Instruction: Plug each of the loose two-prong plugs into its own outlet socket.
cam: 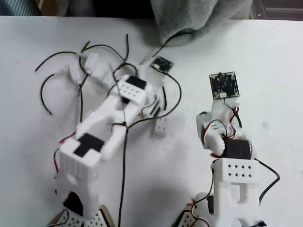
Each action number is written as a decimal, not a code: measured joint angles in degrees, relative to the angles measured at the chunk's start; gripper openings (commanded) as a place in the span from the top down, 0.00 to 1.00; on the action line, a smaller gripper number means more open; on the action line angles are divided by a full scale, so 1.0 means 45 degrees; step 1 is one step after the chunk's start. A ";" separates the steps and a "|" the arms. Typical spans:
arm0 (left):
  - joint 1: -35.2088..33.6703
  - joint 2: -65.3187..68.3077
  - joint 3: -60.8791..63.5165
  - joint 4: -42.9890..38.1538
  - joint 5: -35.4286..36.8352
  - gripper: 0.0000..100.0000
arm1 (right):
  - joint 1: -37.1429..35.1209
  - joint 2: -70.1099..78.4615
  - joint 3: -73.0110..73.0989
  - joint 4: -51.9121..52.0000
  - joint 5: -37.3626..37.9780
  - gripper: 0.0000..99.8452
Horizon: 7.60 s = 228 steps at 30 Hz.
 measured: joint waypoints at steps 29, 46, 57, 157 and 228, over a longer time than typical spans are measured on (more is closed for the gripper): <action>0.1895 -0.1465 0.0078 0.0684 0.2696 0.80 | 0.0567 0.0000 0.0000 -0.0313 0.0000 0.98; 0.2012 -0.0606 0.0430 0.0313 0.6349 0.81 | 0.0488 0.0000 0.0000 -0.0313 0.0000 0.98; 0.2012 -0.0586 0.0430 0.0254 1.0100 0.98 | 0.0488 0.0000 0.0000 -0.0313 0.0000 0.98; -0.9045 -0.0547 -0.1680 0.3028 0.9827 0.57 | -0.4317 0.5236 -0.1543 -0.0430 -0.1875 0.98; -0.9045 -0.0547 -0.1680 0.3028 0.9827 0.57 | -0.4591 0.8967 -0.2012 -0.1895 -0.1895 0.72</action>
